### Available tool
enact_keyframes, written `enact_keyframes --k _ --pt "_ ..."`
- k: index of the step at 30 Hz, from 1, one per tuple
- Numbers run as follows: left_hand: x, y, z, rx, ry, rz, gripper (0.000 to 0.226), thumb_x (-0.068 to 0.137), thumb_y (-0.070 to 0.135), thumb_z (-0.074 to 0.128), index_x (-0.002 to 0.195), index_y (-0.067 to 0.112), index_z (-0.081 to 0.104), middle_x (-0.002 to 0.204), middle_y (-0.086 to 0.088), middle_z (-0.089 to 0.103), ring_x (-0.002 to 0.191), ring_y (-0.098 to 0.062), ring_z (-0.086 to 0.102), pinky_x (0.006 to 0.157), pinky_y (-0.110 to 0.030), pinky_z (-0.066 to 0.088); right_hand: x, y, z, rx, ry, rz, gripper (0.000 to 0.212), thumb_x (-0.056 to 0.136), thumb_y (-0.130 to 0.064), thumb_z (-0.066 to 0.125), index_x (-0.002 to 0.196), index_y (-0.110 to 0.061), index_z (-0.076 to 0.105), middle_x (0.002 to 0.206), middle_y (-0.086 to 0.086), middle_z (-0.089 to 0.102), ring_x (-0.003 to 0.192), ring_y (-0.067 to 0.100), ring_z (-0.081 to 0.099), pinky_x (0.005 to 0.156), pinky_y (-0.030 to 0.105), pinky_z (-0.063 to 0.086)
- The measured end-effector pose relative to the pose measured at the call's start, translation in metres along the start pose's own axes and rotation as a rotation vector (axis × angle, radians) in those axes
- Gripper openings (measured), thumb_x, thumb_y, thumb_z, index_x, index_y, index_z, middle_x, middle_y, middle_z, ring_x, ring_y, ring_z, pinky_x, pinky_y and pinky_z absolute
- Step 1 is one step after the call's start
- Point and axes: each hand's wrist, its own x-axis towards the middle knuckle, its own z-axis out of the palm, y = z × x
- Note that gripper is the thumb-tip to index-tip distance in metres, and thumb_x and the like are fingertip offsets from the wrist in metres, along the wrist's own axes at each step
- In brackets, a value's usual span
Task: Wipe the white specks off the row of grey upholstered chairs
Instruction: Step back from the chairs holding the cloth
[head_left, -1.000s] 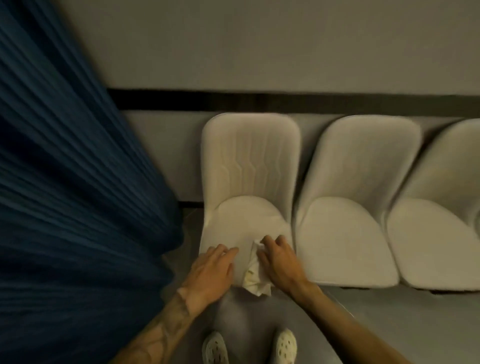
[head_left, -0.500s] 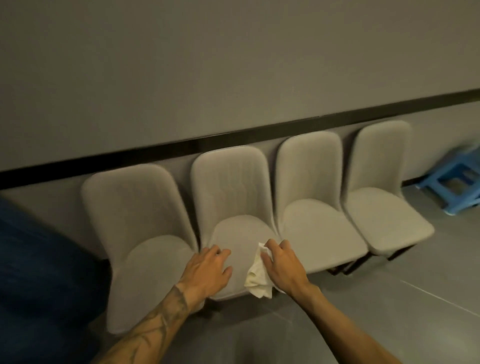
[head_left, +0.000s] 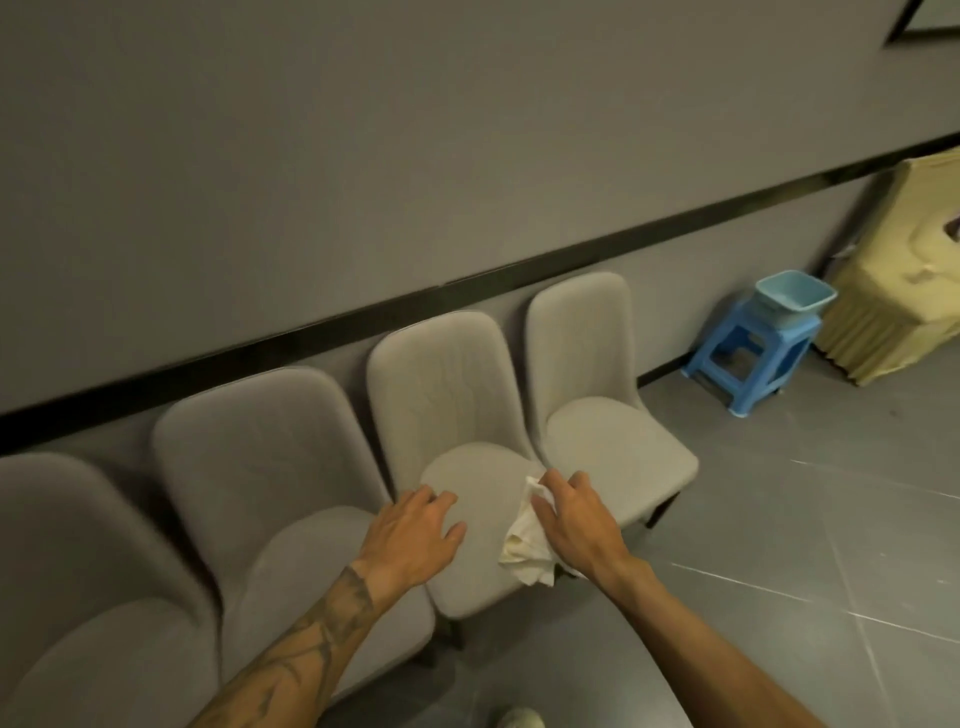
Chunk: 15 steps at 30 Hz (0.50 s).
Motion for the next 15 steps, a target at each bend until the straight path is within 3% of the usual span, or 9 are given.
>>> enact_keyframes --k 7,15 --pt "0.134 0.111 -0.017 0.016 -0.013 0.086 0.056 0.107 0.053 0.038 0.155 0.025 0.042 0.154 -0.004 0.047 0.141 -0.026 0.044 0.118 -0.040 0.034 0.086 0.099 -0.094 0.005 0.073 0.075 0.027 0.104 -0.036 0.039 0.120 -0.017 0.051 0.115 0.011 0.047 0.100 0.034 0.055 0.086 0.038 0.049" --pt "0.260 0.249 -0.035 0.090 0.023 0.122 0.055 0.106 0.057 0.036 0.151 0.028 0.046 0.144 -0.004 0.054 0.134 -0.027 0.049 0.108 -0.039 0.039 0.167 0.237 -0.192 0.009 0.079 0.114 0.027 0.104 -0.037 0.040 0.122 -0.019 0.050 0.118 0.009 0.046 0.101 0.030 0.056 0.091 0.041 0.050"
